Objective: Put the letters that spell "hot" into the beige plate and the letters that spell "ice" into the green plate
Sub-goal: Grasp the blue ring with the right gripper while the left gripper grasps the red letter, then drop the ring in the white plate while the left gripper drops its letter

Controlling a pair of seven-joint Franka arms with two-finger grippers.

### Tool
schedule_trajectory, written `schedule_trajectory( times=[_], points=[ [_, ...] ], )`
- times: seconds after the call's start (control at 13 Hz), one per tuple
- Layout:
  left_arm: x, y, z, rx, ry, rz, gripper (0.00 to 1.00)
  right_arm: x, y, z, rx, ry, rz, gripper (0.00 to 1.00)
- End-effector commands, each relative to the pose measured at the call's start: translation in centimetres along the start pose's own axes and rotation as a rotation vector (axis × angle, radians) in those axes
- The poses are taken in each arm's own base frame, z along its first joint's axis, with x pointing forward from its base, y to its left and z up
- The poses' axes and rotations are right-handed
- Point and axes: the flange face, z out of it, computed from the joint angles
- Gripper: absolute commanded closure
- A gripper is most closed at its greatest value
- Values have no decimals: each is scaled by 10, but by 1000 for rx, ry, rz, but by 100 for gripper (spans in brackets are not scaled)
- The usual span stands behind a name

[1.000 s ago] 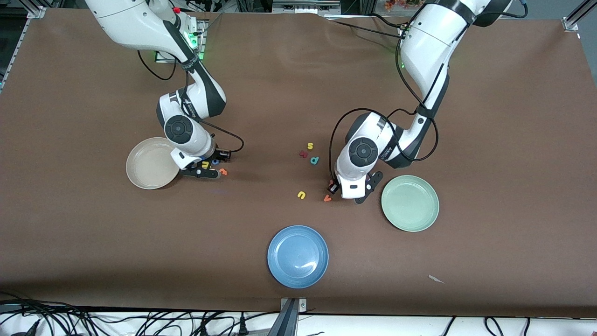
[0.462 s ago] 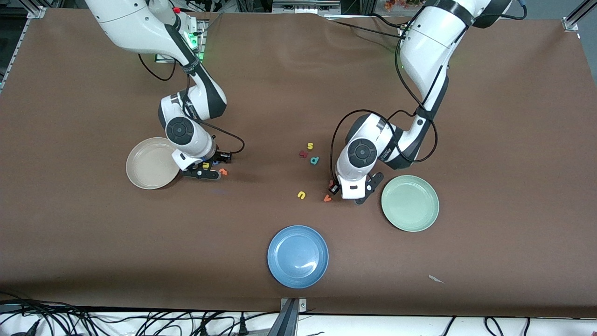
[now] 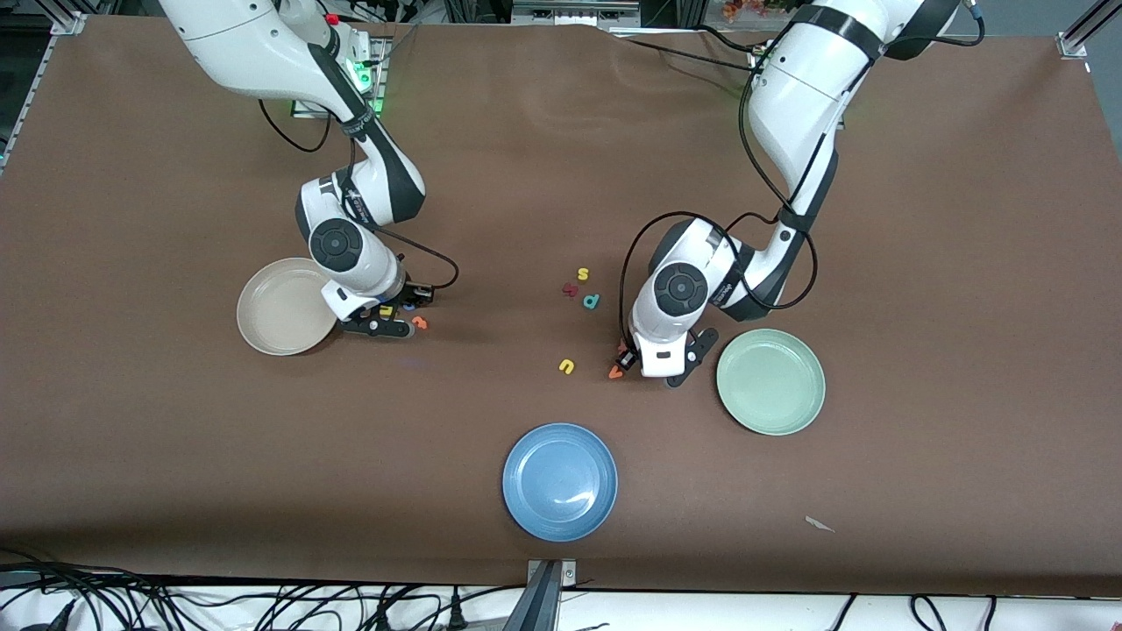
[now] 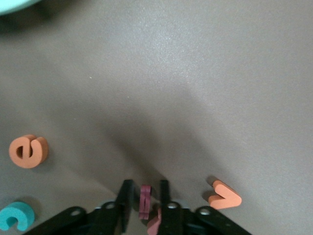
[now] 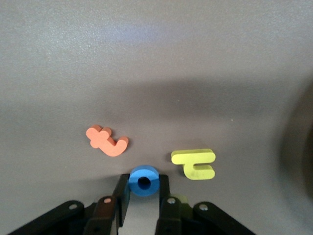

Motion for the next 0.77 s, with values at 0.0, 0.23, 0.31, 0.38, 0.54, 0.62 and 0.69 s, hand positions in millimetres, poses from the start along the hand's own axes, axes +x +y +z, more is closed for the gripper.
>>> schedule_trajectory(
  times=[0.0, 0.23, 0.31, 0.38, 0.54, 0.62, 0.69],
  points=[
    [-3, 5, -1, -7, 24, -15, 100, 5, 8, 1, 0, 1, 16, 74],
    [-2, 5, -4, -7, 26, -12, 100, 21, 13, -34, -41, -62, 35, 74],
    [1, 5, -10, -5, 30, -11, 100, 30, 19, -53, -61, -86, 42, 74],
    [7, 4, -24, 10, 41, -9, 100, 36, 23, -72, -77, -111, 51, 74],
    [16, 0, -56, 58, 96, 40, 100, 52, 42, -106, -108, -156, 36, 74],
    [26, -4, -70, 74, 99, 59, 100, 61, 63, -115, -117, -172, 10, 74],
    [33, -8, -83, 88, 97, 94, 100, 70, 91, -119, -123, -183, -24, 74]
  ],
)
